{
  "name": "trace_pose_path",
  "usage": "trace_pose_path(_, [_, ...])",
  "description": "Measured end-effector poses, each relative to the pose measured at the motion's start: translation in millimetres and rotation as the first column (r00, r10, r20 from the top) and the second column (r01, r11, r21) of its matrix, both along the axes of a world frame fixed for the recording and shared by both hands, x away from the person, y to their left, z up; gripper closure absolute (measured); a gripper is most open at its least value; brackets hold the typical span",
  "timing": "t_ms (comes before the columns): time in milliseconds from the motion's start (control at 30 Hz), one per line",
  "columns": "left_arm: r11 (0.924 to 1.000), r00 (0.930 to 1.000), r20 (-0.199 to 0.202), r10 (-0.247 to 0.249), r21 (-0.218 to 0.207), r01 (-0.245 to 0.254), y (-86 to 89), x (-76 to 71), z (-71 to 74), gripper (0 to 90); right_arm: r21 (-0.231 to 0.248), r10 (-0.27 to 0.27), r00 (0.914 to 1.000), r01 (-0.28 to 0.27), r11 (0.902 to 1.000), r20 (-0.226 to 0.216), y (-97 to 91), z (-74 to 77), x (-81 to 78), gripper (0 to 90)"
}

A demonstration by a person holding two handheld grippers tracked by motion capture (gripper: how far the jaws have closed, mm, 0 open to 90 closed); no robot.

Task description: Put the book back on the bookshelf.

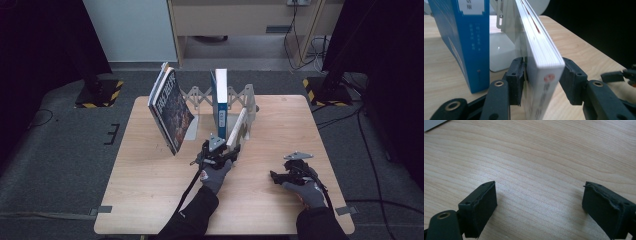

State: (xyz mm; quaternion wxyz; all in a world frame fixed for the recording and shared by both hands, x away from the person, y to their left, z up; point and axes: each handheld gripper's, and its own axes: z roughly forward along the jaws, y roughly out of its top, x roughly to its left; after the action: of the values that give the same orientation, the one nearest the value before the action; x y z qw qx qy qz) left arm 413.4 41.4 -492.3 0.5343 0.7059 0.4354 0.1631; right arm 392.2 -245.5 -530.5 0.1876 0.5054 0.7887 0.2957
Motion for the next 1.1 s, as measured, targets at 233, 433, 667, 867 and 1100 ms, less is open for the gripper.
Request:
trace_pose_path(233, [0.9998,0.9998,-0.002,-0.02,0.005,0.02,-9.1,3.6,-1.2,60.3,0.002,0.0,1.0,0.0,1.0,0.0,0.3,0.0,-0.2,12.5])
trace_pose_path(433, [0.9998,0.9997,-0.016,-0.016,0.015,0.016,-17.1,13.2,0.5,59.8,0.002,0.001,1.0,-0.001,1.0,0.0,0.2,0.0,-0.1,12.5])
trace_pose_path(667, [0.9988,0.9991,-0.016,-0.038,0.031,0.039,-19.4,23.0,2.5,58.0,0.006,0.002,1.0,-0.002,1.0,-0.001,0.6,-0.3,-0.3,11.7])
trace_pose_path(867, [0.9961,0.997,-0.006,-0.077,0.042,0.078,-12.1,9.5,2.5,56.8,0.007,0.001,1.0,-0.001,1.0,0.002,0.9,-0.6,-0.4,11.3])
trace_pose_path(1100, [0.9943,0.9956,-0.013,-0.093,0.051,0.094,-7.7,1.2,0.8,60.5,0.008,-0.001,1.0,0.001,1.0,0.005,1.0,-1.0,-0.6,11.1])
